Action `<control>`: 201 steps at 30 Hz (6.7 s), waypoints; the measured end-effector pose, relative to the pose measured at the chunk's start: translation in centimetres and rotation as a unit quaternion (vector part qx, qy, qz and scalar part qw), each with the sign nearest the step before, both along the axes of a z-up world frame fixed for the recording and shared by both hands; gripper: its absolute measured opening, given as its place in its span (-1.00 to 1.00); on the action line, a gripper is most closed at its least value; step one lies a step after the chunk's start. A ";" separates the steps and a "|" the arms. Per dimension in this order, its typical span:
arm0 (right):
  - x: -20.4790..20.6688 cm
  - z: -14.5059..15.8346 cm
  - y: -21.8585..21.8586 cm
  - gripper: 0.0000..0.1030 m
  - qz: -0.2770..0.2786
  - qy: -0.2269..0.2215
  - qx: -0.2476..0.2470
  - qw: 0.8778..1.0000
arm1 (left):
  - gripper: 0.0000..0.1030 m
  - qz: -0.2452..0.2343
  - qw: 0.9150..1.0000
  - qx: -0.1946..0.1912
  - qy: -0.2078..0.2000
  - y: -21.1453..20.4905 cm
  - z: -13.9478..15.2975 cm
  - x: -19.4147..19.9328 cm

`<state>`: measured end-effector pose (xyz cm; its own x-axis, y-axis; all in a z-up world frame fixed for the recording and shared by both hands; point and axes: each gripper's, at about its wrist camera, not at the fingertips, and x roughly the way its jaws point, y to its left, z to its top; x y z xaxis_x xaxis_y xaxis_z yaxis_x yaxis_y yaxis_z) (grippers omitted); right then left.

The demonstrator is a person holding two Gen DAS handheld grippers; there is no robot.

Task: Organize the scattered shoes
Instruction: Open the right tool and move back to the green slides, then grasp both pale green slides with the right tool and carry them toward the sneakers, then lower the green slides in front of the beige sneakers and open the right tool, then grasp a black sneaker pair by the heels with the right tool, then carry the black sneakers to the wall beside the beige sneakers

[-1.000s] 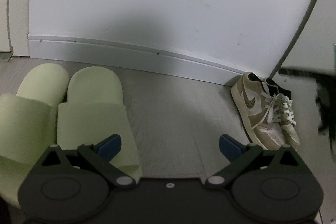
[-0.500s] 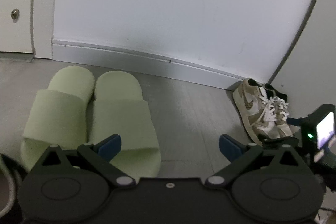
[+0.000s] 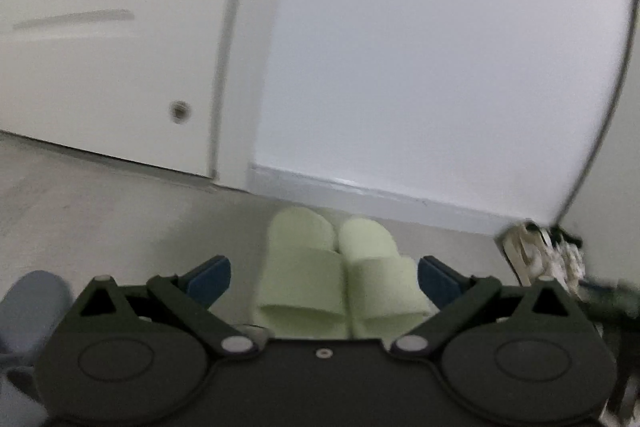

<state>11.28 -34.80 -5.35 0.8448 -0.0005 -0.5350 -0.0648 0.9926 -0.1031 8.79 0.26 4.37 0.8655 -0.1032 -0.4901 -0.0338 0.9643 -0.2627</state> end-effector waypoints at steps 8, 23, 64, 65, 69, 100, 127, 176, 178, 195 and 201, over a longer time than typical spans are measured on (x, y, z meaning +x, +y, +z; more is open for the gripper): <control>-4.9 -3.6 13.1 0.33 0.095 -0.018 0.048 0.994 | 0.97 0.030 0.999 -0.013 0.003 5.6 -0.7 -2.5; 0.3 -8.7 19.8 0.22 0.104 0.033 0.066 0.992 | 0.97 0.030 0.998 -0.034 0.053 8.5 -4.4 -1.4; -10.8 -1.9 0.9 -0.47 0.024 -0.097 -0.048 0.994 | 0.97 -0.071 0.996 -0.020 0.056 -1.0 -4.4 0.9; -11.7 -2.0 -0.6 -0.46 0.013 -0.090 -0.058 0.994 | 0.97 -0.077 0.995 -0.019 0.058 -1.5 -4.5 1.0; -13.8 -2.3 -4.1 -0.45 -0.024 -0.065 -0.064 0.996 | 0.97 -0.099 0.993 -0.013 0.060 -3.4 -4.6 1.2; -18.4 -7.9 -15.1 -0.19 -0.092 0.047 -0.005 0.995 | 0.97 -0.132 0.988 -0.018 0.073 -6.5 -5.2 2.0; -18.5 -1.9 -7.6 0.84 -0.041 0.081 0.062 0.994 | 0.97 -0.074 0.993 0.006 0.092 2.2 -4.2 -0.2; 1.1 -6.0 38.6 0.04 0.109 0.242 0.030 0.964 | 0.97 0.170 0.982 -0.067 0.040 25.5 -7.3 -7.0; 0.3 -5.9 38.3 -0.11 0.127 0.215 0.028 0.968 | 0.97 0.169 0.983 -0.054 0.042 25.3 -7.3 -7.0; -11.5 4.5 29.7 -0.16 0.245 -0.221 -0.044 0.943 | 0.98 0.161 0.987 0.003 0.008 21.5 -7.2 -6.0; -10.1 7.5 23.4 -0.16 0.173 -0.251 -0.039 0.952 | 0.98 0.127 0.990 0.058 0.015 18.2 -7.6 -5.1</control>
<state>1.22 -11.43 2.10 0.9509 0.3009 -0.0727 -0.3090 0.9090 -0.2796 3.73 18.43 -3.26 0.8408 0.1746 -0.5124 -0.2854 0.9473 -0.1456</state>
